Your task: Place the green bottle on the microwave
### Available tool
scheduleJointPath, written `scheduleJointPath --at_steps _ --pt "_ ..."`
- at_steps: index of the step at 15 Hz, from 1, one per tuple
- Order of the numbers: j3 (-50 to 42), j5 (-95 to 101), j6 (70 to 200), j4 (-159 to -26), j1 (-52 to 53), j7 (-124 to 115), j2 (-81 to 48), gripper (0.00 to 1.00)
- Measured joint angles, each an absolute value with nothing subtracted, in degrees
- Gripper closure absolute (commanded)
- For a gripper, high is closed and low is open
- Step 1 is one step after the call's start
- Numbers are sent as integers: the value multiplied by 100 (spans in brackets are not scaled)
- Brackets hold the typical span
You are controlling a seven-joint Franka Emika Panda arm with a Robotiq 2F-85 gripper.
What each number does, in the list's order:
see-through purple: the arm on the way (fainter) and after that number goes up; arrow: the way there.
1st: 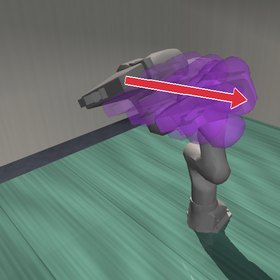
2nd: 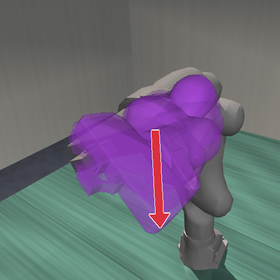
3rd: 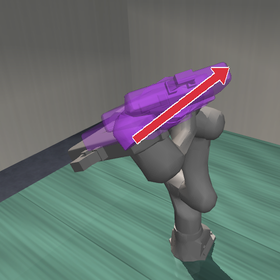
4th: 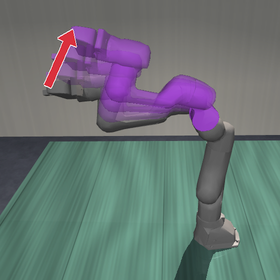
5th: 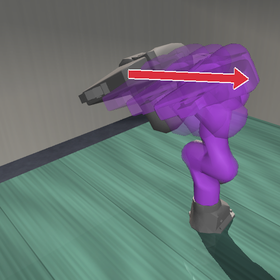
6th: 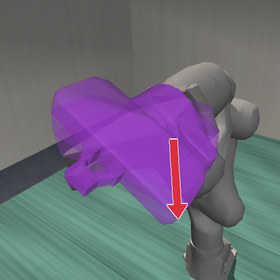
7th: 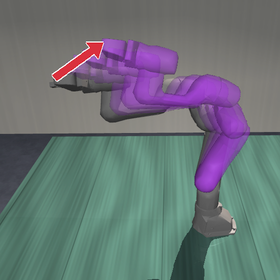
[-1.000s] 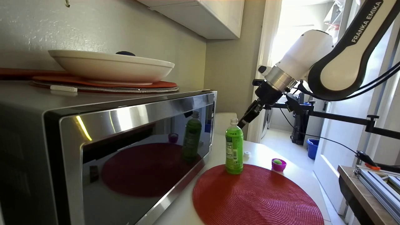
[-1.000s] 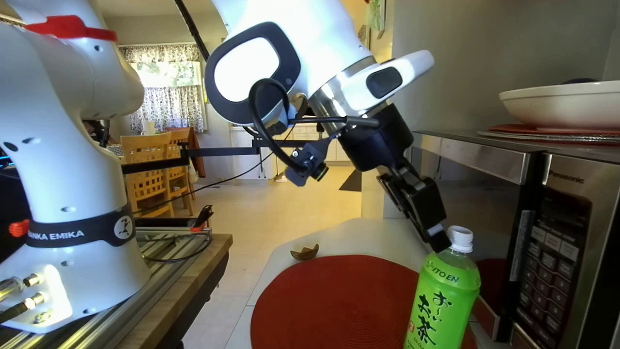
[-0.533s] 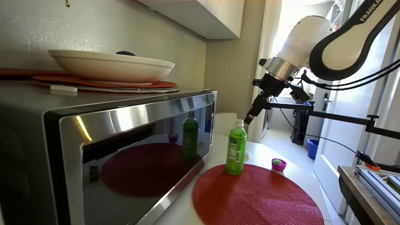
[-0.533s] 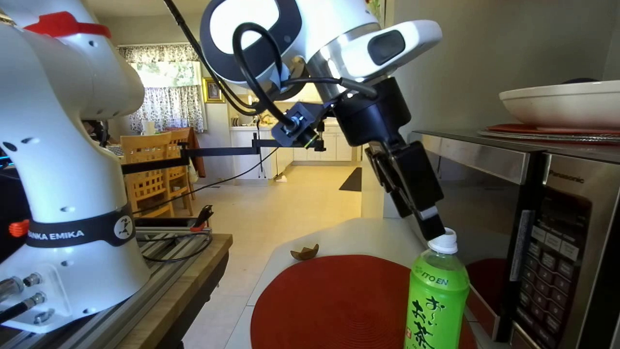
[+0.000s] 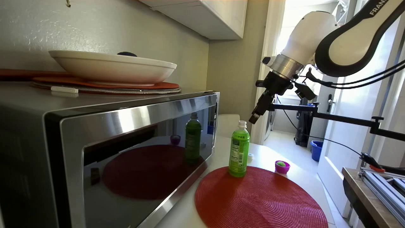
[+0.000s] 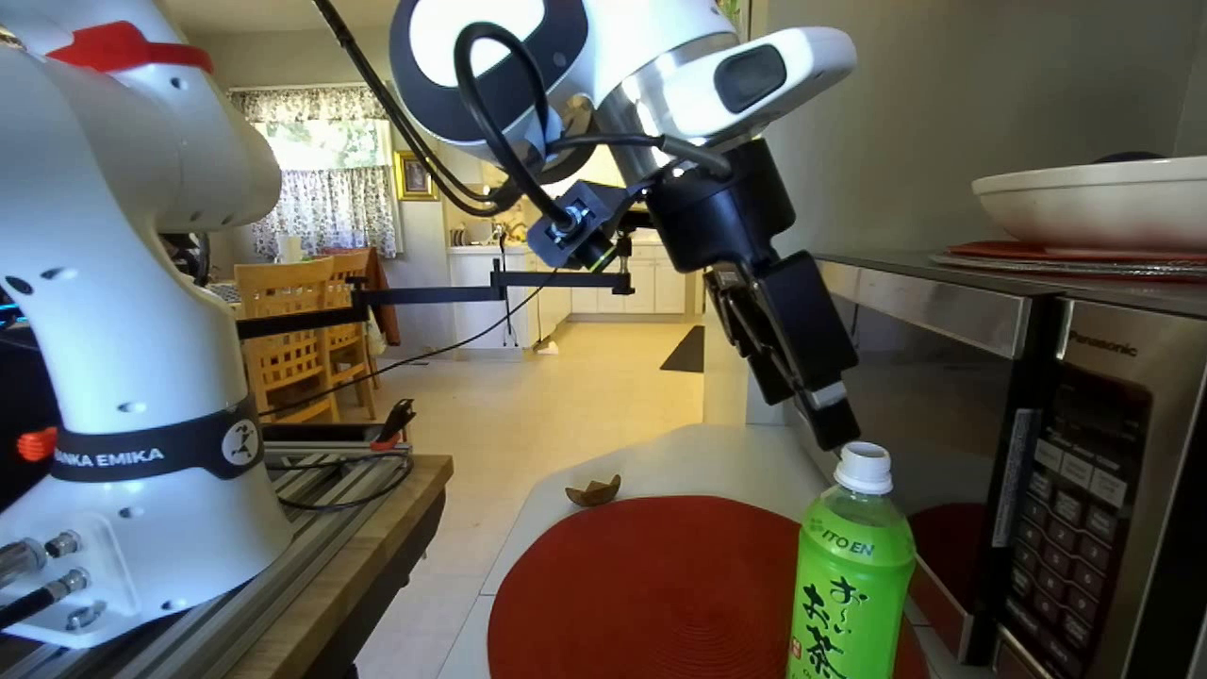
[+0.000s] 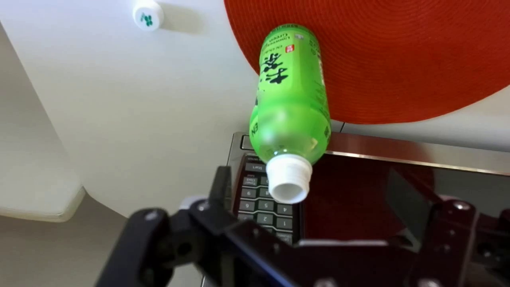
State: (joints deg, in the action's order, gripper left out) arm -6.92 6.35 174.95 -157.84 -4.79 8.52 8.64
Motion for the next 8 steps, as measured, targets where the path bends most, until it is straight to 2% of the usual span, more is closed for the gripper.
scheduleJointPath --at_steps 8 --pt "-798 623 18227 -15800 -460 867 437 0"
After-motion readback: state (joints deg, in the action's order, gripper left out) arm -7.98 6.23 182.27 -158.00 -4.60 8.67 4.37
